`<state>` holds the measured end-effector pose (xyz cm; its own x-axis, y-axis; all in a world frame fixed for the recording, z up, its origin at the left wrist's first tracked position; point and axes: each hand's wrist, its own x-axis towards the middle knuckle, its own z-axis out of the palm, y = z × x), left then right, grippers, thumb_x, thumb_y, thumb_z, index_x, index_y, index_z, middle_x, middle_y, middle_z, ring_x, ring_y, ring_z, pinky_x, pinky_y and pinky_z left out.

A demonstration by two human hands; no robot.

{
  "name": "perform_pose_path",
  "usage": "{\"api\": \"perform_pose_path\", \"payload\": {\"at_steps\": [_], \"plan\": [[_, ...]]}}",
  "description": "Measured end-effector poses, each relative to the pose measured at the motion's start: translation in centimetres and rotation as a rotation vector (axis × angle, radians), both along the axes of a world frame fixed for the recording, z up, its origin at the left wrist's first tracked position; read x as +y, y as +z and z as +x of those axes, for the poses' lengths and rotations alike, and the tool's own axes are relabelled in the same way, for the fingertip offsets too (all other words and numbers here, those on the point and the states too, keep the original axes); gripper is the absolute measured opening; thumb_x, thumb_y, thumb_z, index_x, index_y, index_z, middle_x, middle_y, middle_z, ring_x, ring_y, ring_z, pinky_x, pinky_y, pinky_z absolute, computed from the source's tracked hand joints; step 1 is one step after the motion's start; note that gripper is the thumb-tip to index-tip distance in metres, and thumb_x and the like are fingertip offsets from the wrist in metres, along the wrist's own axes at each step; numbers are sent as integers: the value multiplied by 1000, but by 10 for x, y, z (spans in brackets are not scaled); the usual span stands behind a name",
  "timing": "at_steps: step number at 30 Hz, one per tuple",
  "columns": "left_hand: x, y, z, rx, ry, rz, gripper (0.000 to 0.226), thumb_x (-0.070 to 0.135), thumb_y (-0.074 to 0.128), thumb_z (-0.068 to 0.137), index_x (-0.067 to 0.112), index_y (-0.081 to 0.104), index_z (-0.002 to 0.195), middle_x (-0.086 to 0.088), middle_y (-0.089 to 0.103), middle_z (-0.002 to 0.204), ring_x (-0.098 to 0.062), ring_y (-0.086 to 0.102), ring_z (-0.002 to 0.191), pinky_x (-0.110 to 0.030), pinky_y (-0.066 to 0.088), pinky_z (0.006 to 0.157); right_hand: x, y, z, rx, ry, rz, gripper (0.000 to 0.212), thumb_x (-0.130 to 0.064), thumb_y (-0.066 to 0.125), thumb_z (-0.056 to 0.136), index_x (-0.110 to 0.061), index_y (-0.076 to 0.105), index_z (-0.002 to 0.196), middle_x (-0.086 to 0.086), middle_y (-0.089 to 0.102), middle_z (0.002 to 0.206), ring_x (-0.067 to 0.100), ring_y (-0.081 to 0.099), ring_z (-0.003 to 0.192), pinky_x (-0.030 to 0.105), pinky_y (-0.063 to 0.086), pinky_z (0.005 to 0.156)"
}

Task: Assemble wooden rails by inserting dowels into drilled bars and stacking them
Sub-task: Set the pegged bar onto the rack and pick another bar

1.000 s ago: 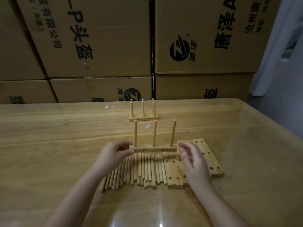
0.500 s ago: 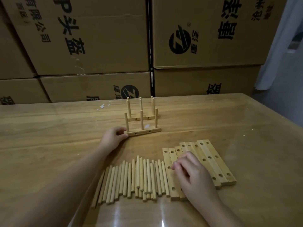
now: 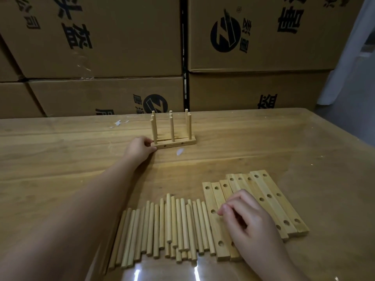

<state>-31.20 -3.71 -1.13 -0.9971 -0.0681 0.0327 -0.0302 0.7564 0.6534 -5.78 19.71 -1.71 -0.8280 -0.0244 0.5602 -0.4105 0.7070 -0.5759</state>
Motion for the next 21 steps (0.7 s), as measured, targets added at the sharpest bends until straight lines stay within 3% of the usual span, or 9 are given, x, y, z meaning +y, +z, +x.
{"api": "perform_pose_path", "payload": {"at_steps": [4,9,13,17,21], "plan": [[2,-6,-8,41,90,33,31,26,66,88,16,56,116,7,55,86,-7,52,77,-22,42,66,0,0,0,7,-4,-13,28,-30,46,90,-16,64,74,-16,51,80,3,52,62,7,34,51],[6,-9,-8,87,131,-15,25,31,66,87,19,54,106,4,57,86,-10,54,76,-23,41,58,0,-1,0,1,4,-35,35,-36,40,89,-17,64,74,-15,52,79,5,53,63,8,35,50],[5,-5,0,71,93,-5,28,26,65,88,17,54,112,2,58,92,-16,59,87,-33,53,76,1,-2,0,-2,-2,-41,31,-35,42,90,-19,64,74,-16,52,79,5,53,62,9,35,49],[-3,2,28,30,34,92,23,20,60,91,15,54,114,1,59,92,-14,61,79,-25,48,62,0,-1,2,3,-3,-34,25,-27,46,90,-17,63,75,-15,51,79,7,52,60,13,37,47],[-4,20,74,-52,-10,236,16,18,57,94,16,57,110,-6,63,97,-22,64,83,-33,55,69,-2,2,5,27,-44,-7,24,-20,49,92,-12,64,74,-13,52,78,9,50,56,25,41,46]]}}
